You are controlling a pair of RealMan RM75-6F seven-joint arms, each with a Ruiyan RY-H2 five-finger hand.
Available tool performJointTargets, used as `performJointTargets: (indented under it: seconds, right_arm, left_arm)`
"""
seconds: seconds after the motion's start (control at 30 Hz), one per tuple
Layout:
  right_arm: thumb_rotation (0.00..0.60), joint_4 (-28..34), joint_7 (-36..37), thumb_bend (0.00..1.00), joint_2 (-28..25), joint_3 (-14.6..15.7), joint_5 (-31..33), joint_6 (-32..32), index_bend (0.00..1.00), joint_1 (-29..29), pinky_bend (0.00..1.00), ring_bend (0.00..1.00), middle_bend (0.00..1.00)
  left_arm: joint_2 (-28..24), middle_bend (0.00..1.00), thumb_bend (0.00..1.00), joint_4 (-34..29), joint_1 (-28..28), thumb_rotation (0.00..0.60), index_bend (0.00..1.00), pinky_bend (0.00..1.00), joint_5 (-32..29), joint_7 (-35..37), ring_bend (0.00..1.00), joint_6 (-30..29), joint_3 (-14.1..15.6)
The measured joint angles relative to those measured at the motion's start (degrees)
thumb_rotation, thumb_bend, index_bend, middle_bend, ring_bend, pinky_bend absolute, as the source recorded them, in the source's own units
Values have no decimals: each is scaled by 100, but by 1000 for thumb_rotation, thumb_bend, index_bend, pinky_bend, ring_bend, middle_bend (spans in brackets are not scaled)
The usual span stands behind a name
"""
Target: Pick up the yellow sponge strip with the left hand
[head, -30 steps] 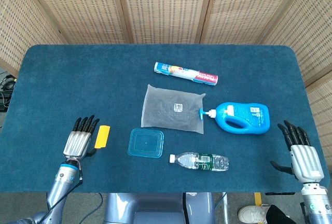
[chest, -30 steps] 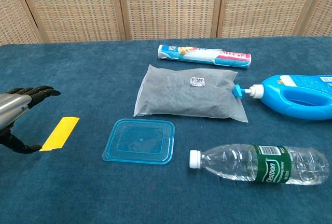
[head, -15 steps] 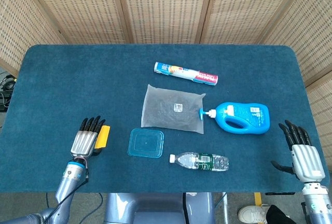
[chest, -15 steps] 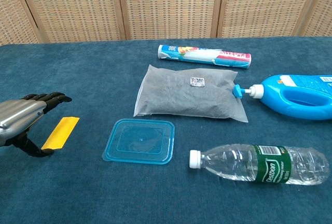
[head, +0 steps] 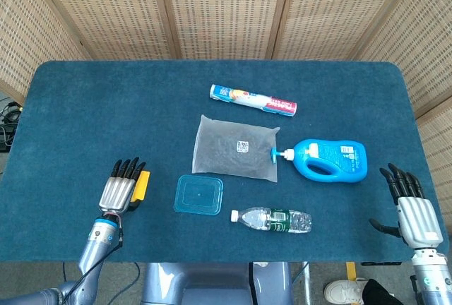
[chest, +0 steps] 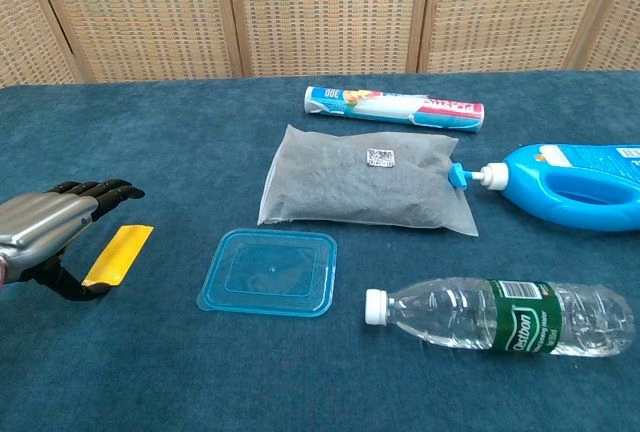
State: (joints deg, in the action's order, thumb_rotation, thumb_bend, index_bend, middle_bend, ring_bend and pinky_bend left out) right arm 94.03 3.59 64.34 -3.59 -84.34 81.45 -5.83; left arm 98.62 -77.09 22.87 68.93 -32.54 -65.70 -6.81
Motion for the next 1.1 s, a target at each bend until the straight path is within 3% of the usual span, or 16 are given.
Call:
performJointTargets:
  seconds: [0.13,0.3,0.6,0.77,0.93,1.1]
  right_arm:
    - [600,3,2,0,-2,-2,3,-2,0,0,0,0,0]
    - [600,6,8,0,-7,-1,-2,4,0,3,0,0,0]
    - [600,14,5,0,-11,-1,3,2,0,4,0,0,0]
    - [600,12,9,0,-13,-3,11,-9,0,2,0,0,0]
    - [600,25,-4,0,-19,5,1,-14,0,2,0,0,0]
    - [600,41,-24,0,-16,5,-1,-1,0,7,0,0,0]
  left_arm:
    - [19,0,707,19,24,600,0,0,-5,-41,0,-58,-12]
    - [-19,0,735,-51,22,600,0,0,1,-12,0,-141,-26]
    - [-157,0,727,-274,-4,600,0,0,88,138,0,-286,-16]
    - [-251,0,610,-427,-36,600,2,0,153,247,0,-347,44]
    - [-398,0,492,-636,-147,600,213,0,173,505,0,-423,114]
    - [-423,0,394,-599,-168,600,361,0,110,496,0,-454,110]
